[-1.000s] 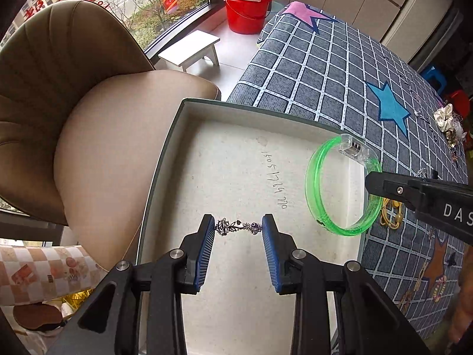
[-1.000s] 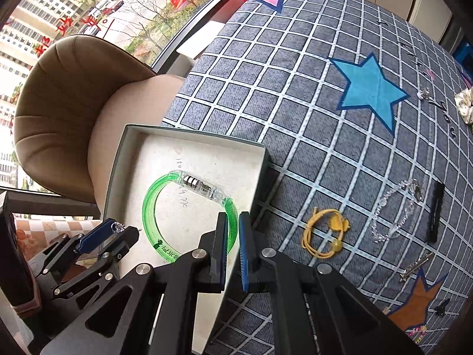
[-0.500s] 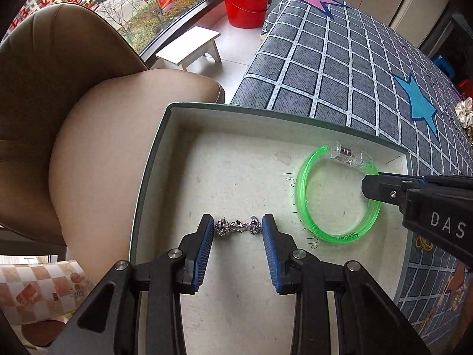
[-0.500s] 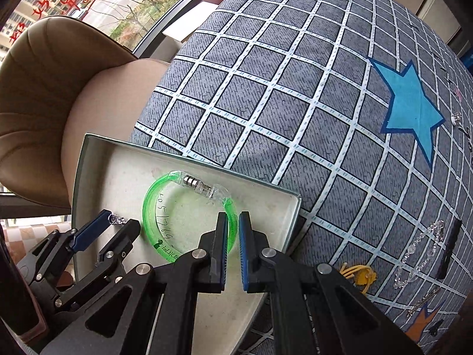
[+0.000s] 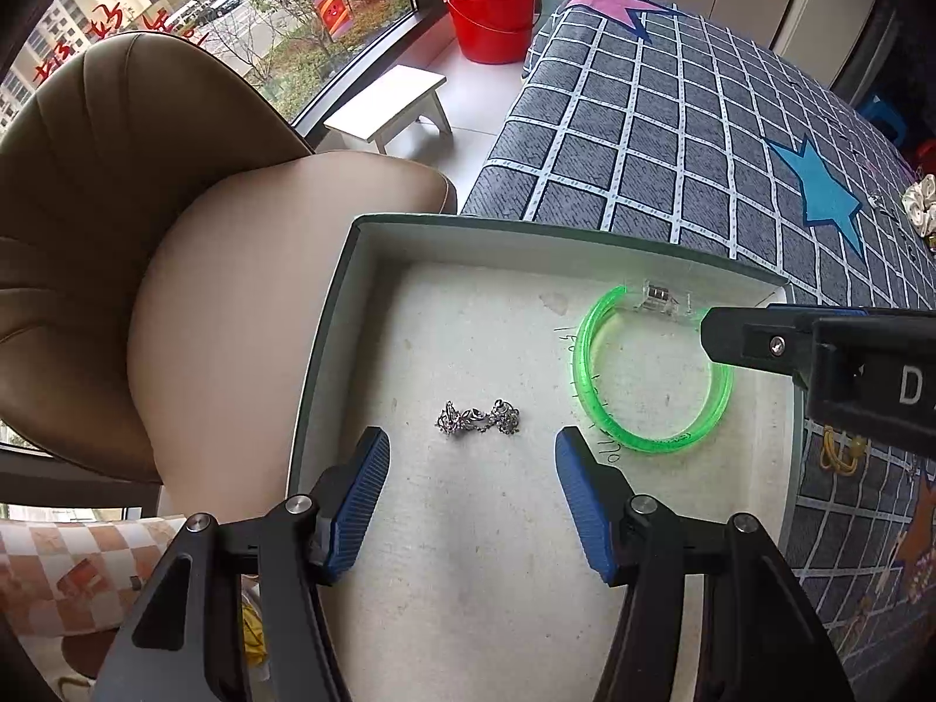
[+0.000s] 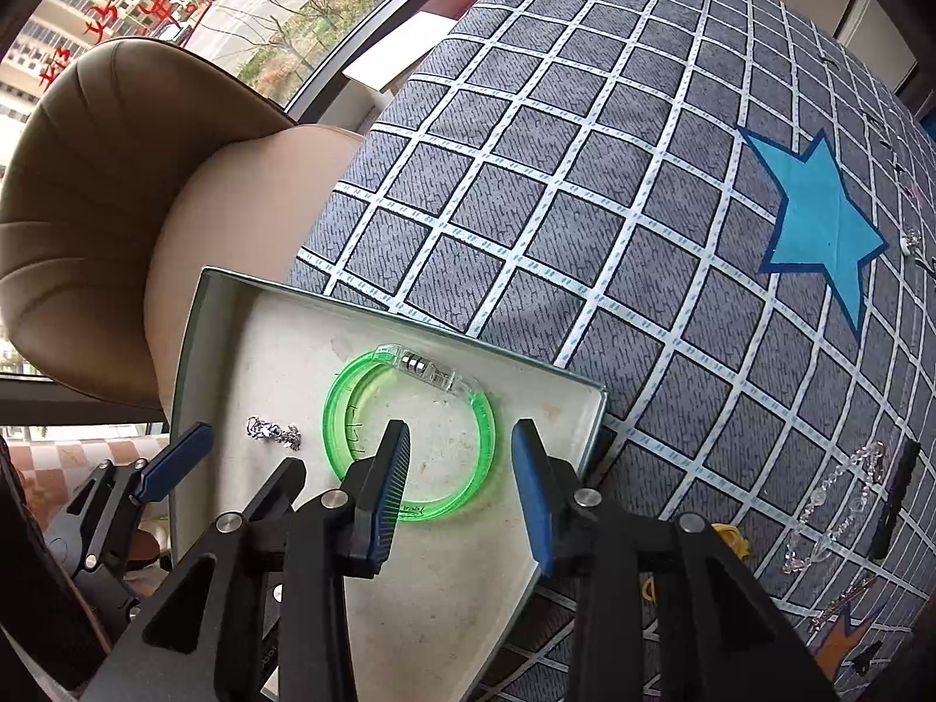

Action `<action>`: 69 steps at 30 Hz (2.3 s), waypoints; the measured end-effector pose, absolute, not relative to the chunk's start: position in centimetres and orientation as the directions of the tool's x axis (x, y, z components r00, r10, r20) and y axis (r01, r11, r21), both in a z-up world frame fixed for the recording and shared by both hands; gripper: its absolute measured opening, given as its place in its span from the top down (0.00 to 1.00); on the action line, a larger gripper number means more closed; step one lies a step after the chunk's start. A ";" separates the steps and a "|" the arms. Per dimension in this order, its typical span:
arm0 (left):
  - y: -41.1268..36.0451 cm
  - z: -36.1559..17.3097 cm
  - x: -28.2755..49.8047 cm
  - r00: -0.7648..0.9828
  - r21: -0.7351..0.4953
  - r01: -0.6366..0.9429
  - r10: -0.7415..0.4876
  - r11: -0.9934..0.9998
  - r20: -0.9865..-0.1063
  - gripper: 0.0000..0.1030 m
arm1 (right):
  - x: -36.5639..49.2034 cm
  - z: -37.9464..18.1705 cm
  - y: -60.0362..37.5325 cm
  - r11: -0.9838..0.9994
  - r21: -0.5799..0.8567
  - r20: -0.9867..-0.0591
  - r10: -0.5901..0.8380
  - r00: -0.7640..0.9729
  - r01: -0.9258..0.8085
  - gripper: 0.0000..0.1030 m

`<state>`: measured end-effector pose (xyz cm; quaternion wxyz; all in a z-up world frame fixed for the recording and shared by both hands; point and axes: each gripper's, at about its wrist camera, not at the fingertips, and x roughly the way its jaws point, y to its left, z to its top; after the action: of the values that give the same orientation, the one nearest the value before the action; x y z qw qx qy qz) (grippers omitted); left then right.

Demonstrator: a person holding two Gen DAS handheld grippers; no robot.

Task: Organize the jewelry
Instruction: 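Open left tool to drop silver piece while right tool releases bangle in box, then grasp clear bead bracelet with left tool while right tool grasps black claw clip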

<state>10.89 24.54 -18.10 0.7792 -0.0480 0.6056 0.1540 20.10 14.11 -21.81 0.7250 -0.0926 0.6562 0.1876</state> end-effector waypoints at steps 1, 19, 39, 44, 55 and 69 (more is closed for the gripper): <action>24.3 -17.7 10.6 0.224 0.113 -0.296 0.183 0.949 -0.957 0.35 | 20.0 -21.1 13.8 0.912 0.120 -0.984 0.162 0.076 -0.392 0.61; 15.0 -13.2 8.8 0.243 0.067 -0.096 0.088 0.993 -0.966 0.00 | 15.4 -14.2 0.2 0.965 0.183 -0.964 0.214 0.159 -0.188 0.21; 2.6 -15.1 11.4 0.170 0.130 0.134 0.107 0.982 -0.980 0.00 | 7.3 -12.5 -21.0 0.967 0.150 -0.968 0.101 0.228 0.206 0.10; 1.1 -16.8 12.7 0.115 0.103 0.153 0.086 0.983 -0.990 0.00 | 5.5 -13.8 -26.3 0.942 0.114 -0.981 0.055 0.189 0.317 0.10; -2.1 -18.7 18.4 0.148 0.132 0.173 0.107 0.976 -0.983 0.00 | 6.0 -16.7 -31.7 0.909 0.065 -0.991 0.010 0.134 0.412 0.10; -3.5 -22.6 23.3 0.136 0.103 0.180 0.079 0.978 -0.988 0.00 | 10.8 -20.6 -32.8 0.914 0.035 -0.995 -0.007 0.103 0.403 0.10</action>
<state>23.26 -3.45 -22.62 0.7471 0.0986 0.6565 -0.0340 10.81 -32.76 -20.58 0.7271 0.1512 0.6547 -0.1411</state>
